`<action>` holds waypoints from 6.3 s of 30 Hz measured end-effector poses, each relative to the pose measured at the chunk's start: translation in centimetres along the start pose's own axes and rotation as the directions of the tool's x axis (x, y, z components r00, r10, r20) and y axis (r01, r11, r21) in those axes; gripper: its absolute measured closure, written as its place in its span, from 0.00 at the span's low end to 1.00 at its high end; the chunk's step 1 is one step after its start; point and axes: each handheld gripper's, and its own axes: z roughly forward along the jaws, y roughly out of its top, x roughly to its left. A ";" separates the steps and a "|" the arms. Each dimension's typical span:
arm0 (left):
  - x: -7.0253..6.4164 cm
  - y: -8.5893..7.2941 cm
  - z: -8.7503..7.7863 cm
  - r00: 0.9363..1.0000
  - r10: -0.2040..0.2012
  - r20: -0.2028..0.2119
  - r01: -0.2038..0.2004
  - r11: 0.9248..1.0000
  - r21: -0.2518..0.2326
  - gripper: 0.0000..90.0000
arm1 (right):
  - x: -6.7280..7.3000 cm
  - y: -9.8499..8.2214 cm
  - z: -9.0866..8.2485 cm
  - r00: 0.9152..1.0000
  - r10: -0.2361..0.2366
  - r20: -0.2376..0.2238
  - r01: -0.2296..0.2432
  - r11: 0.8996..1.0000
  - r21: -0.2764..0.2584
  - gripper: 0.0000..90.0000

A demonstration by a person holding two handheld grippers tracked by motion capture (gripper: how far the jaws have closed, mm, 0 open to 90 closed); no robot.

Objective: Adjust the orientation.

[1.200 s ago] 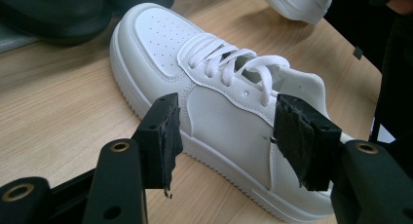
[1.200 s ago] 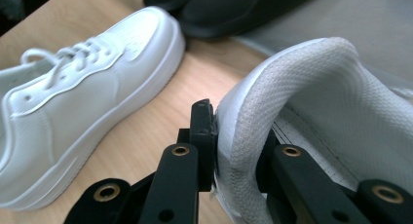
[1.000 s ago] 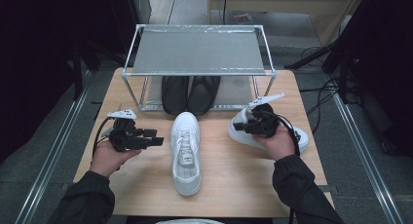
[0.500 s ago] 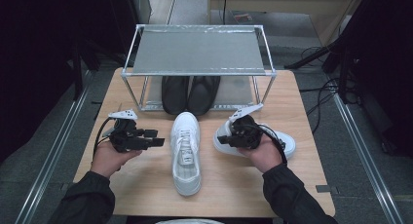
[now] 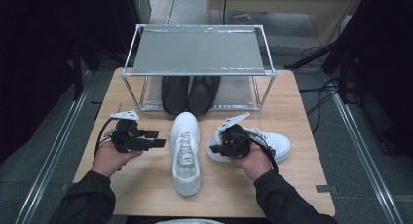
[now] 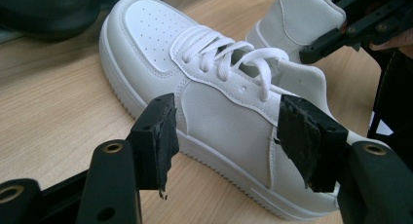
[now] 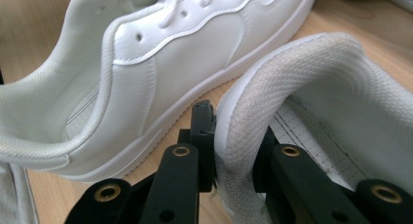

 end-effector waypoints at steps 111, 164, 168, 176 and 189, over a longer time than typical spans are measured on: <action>-0.5 -0.5 -0.9 0.999 0.042 -0.031 -0.043 0.999 -0.027 0.38 | -8.5 -5.0 -4.7 0.951 0.271 0.147 -0.247 0.955 -0.162 1.00; -1.1 1.3 2.0 0.989 0.145 0.019 -0.145 0.989 0.008 0.44 | 0.1 -5.9 -4.0 0.991 0.127 -0.047 -0.128 0.991 -0.028 1.00; -1.4 1.7 2.4 0.984 0.180 0.016 -0.180 0.984 0.010 0.51 | 0.4 -6.2 -4.8 0.991 0.127 -0.038 -0.129 0.990 -0.063 1.00; -1.4 1.6 2.9 0.980 0.197 0.008 -0.197 0.980 0.024 0.62 | -0.2 -6.6 -9.0 0.985 0.166 0.052 -0.151 0.965 -0.216 1.00; -1.1 1.4 3.5 0.992 0.123 -0.029 -0.122 0.992 0.033 0.97 | -7.5 -8.0 -7.0 0.920 0.360 0.154 -0.330 0.924 -0.193 1.00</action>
